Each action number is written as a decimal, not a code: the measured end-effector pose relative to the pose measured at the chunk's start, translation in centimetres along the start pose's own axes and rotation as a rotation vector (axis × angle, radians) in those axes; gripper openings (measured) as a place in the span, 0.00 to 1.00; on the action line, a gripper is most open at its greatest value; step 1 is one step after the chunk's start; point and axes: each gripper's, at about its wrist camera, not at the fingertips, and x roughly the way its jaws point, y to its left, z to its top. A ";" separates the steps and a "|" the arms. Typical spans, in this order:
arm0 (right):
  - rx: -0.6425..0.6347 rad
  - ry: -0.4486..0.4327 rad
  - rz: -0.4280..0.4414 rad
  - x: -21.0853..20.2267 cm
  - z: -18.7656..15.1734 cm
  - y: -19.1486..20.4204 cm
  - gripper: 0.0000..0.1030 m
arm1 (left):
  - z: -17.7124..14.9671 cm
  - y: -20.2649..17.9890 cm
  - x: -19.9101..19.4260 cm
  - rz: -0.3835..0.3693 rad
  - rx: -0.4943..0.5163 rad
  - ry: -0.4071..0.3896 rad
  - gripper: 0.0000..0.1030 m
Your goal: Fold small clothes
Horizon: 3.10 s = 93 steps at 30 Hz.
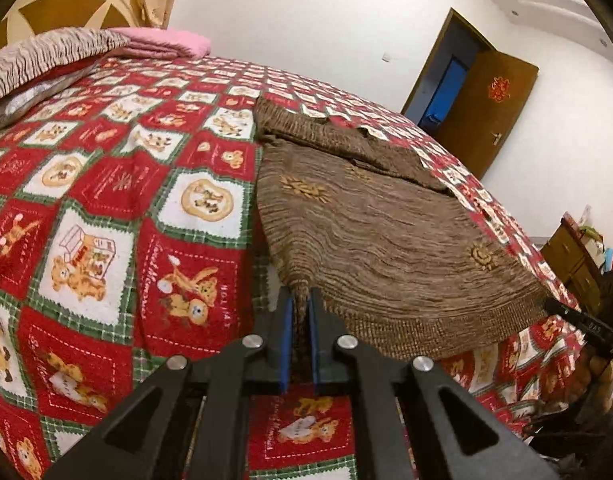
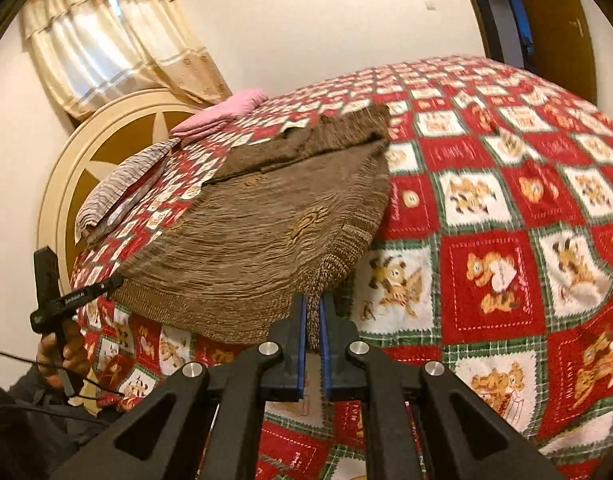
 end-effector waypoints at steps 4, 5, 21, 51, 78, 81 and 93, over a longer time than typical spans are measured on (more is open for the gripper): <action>0.024 -0.004 0.001 0.1 -0.1 -0.5 0.05 | -0.2 0.0 0.9 0.013 0.008 0.020 0.07; 0.040 -0.009 0.007 0.0 -0.1 -0.8 0.05 | -0.1 0.0 0.9 0.009 0.010 0.019 0.07; 0.088 -0.168 0.067 0.9 9.1 -1.6 0.05 | 9.9 0.1 2.5 -0.036 0.008 -0.088 0.07; 0.118 0.035 -0.250 26.9 27.7 -10.6 0.40 | 24.4 3.0 25.2 0.325 0.090 0.108 0.20; -0.268 0.047 -0.481 29.6 27.4 -5.4 0.67 | 22.8 4.7 22.5 0.603 0.204 0.009 0.94; -0.163 0.026 -0.418 27.1 25.7 -6.6 0.67 | 22.1 2.9 21.8 0.565 0.235 -0.010 0.94; -0.086 -0.007 -0.491 26.5 21.5 -9.3 0.67 | 25.8 0.2 30.0 0.728 0.393 0.051 1.00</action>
